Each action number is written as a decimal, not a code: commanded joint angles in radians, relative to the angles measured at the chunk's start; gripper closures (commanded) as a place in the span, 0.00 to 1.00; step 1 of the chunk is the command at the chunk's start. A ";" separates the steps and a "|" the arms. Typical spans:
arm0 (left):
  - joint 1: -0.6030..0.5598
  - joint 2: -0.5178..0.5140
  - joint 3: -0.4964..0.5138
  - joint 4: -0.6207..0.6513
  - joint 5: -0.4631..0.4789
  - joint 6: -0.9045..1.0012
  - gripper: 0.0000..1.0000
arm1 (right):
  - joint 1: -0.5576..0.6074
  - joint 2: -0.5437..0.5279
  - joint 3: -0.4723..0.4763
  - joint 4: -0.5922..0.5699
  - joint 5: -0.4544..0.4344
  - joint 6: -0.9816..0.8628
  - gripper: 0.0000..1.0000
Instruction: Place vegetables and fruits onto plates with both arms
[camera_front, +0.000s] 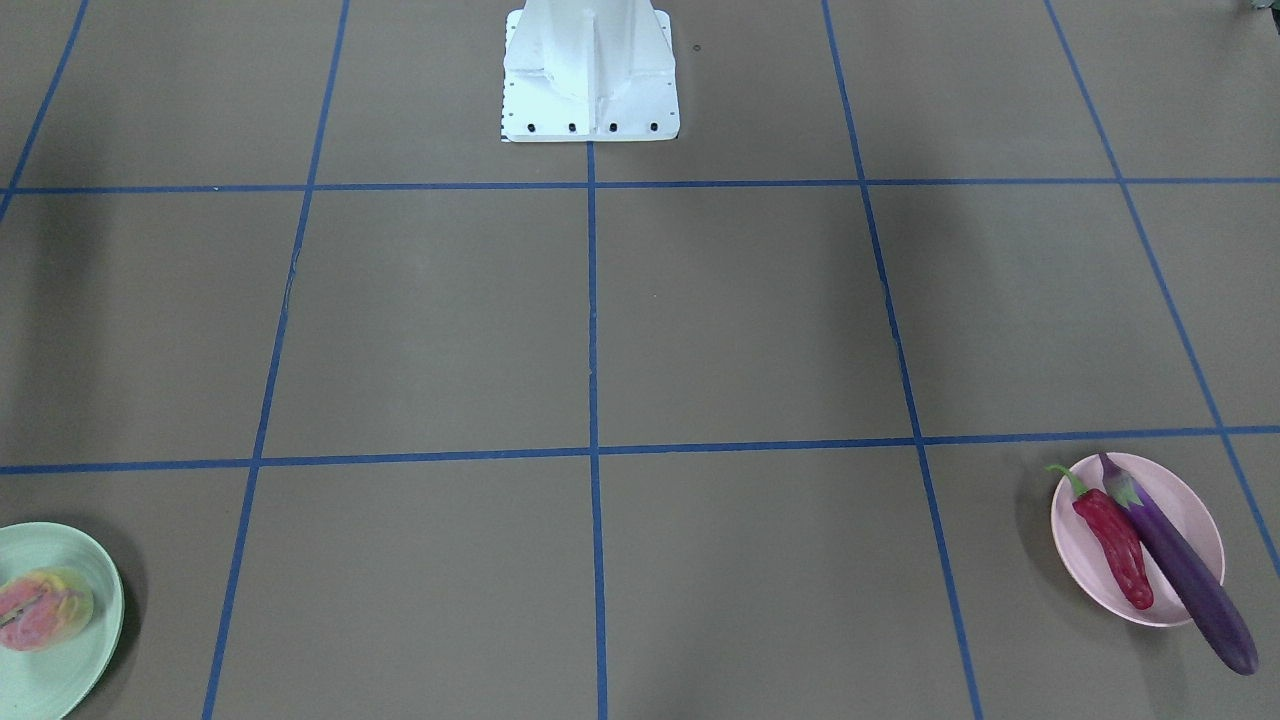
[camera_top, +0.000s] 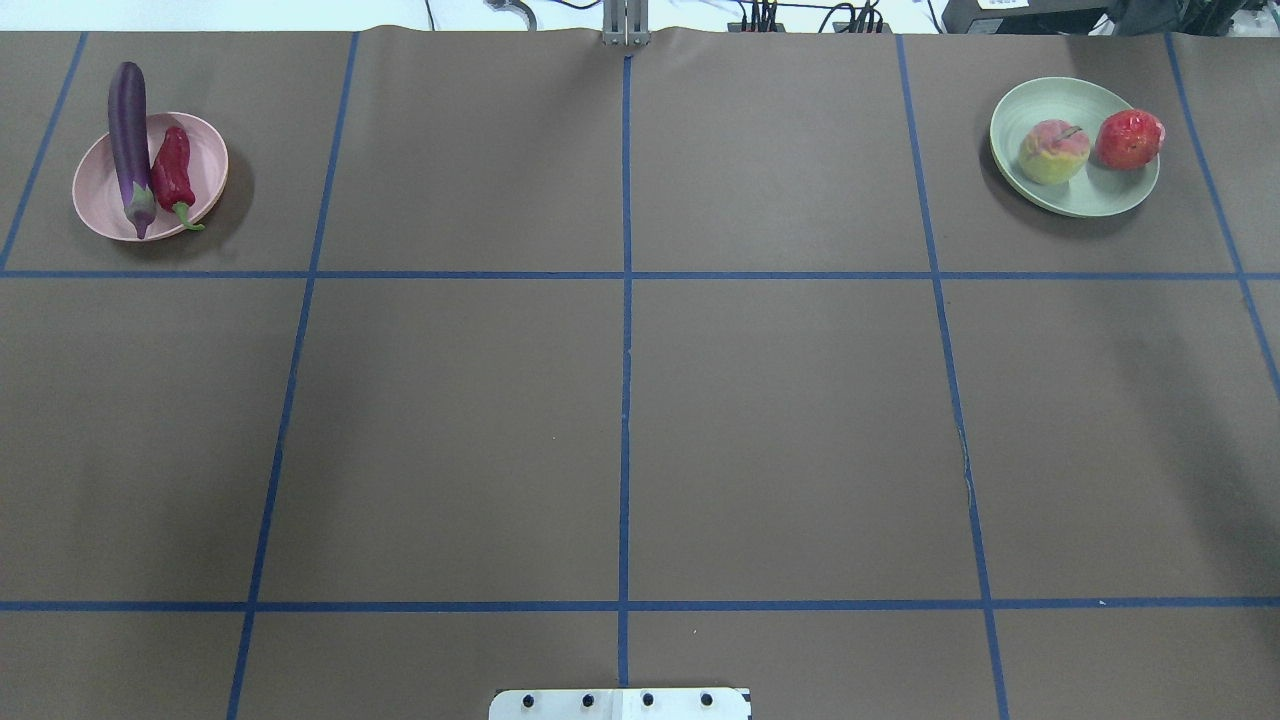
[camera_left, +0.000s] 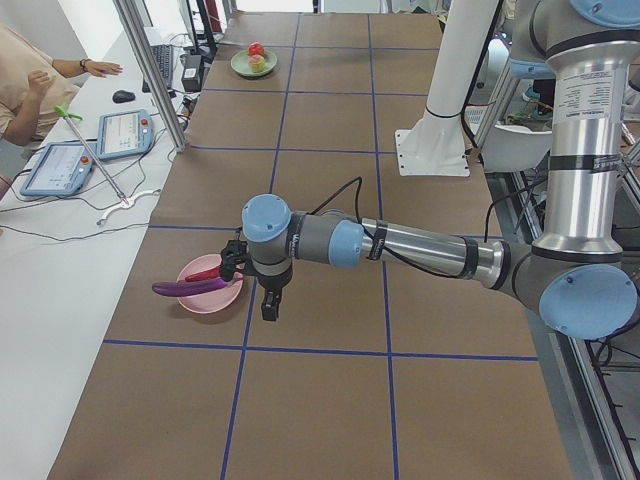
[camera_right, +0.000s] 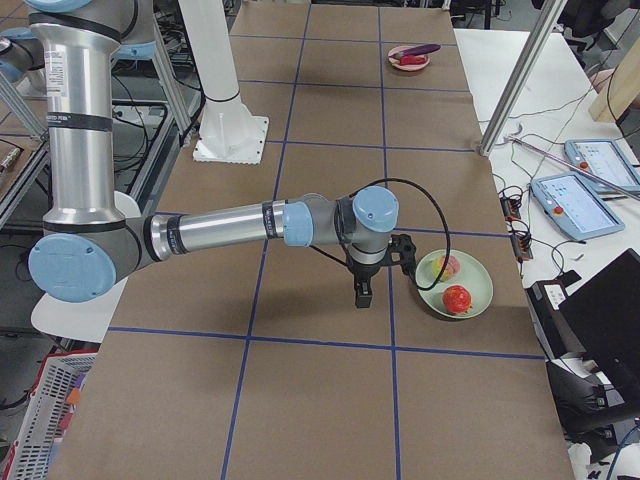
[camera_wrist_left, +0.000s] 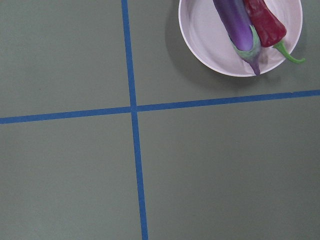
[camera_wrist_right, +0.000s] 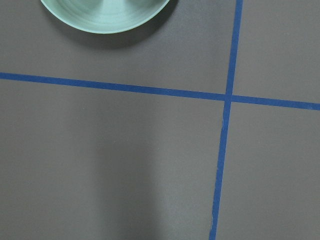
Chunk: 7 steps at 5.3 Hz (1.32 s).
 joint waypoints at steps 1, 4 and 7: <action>0.000 -0.002 0.002 -0.001 0.000 -0.001 0.00 | 0.000 -0.001 0.000 0.000 0.000 0.000 0.00; 0.000 -0.002 0.001 -0.001 -0.002 0.000 0.00 | 0.000 0.000 0.002 0.002 0.009 0.000 0.00; 0.000 -0.002 0.008 -0.003 0.000 0.005 0.00 | 0.000 0.002 -0.006 0.002 0.057 -0.002 0.00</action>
